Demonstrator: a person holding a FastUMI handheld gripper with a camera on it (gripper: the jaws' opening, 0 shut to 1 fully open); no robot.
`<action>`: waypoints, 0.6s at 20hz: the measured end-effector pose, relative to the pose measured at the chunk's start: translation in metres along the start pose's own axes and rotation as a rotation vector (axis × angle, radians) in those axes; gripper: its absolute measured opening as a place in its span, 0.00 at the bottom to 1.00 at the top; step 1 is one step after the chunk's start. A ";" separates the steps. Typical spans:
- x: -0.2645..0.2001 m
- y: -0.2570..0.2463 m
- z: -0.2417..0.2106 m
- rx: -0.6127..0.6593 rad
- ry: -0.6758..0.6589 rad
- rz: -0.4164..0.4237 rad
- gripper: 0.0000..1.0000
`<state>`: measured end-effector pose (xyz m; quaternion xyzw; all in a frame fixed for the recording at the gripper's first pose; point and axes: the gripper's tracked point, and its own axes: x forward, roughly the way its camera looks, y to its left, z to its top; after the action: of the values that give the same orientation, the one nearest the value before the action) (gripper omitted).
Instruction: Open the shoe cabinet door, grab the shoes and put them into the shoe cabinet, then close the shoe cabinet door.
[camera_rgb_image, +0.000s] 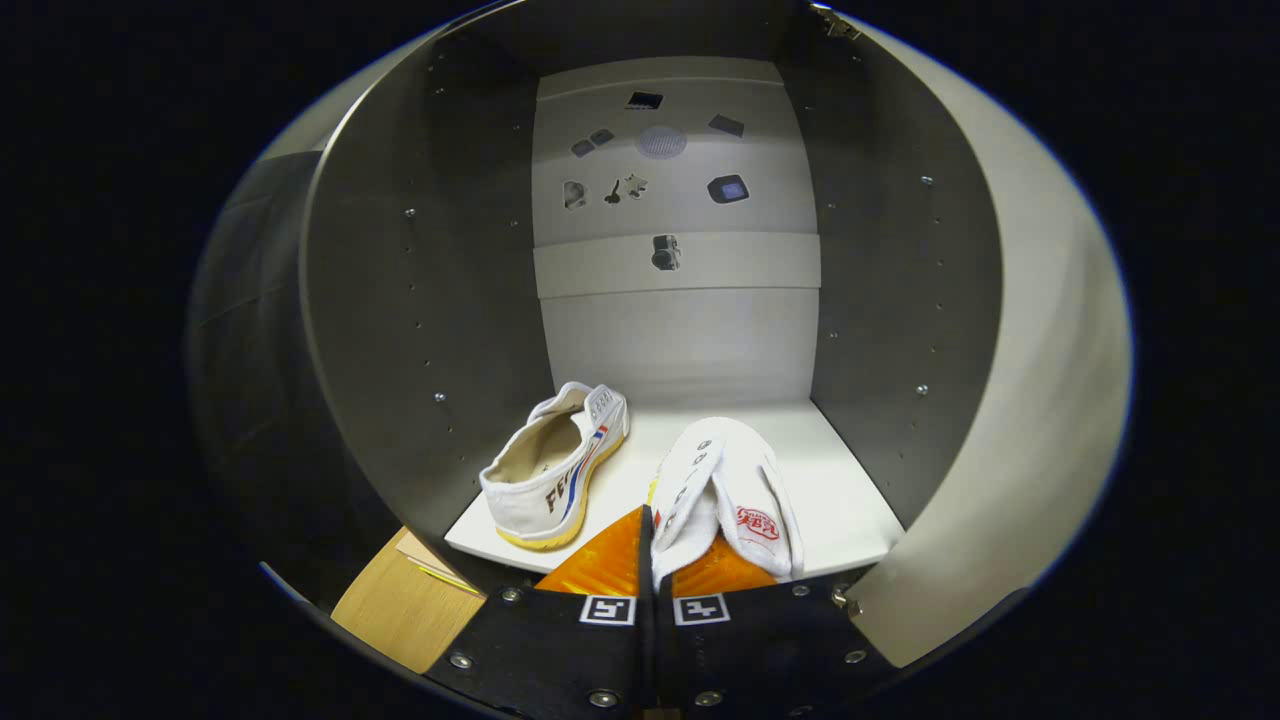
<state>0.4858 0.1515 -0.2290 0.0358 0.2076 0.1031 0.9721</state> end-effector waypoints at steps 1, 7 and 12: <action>0.010 -0.001 0.004 -0.009 0.000 -0.001 0.00; 0.067 0.000 0.016 -0.030 0.014 0.012 0.00; 0.109 -0.002 0.018 -0.047 0.030 0.019 0.00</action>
<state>0.5907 0.1721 -0.2557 0.0132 0.2195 0.1175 0.9684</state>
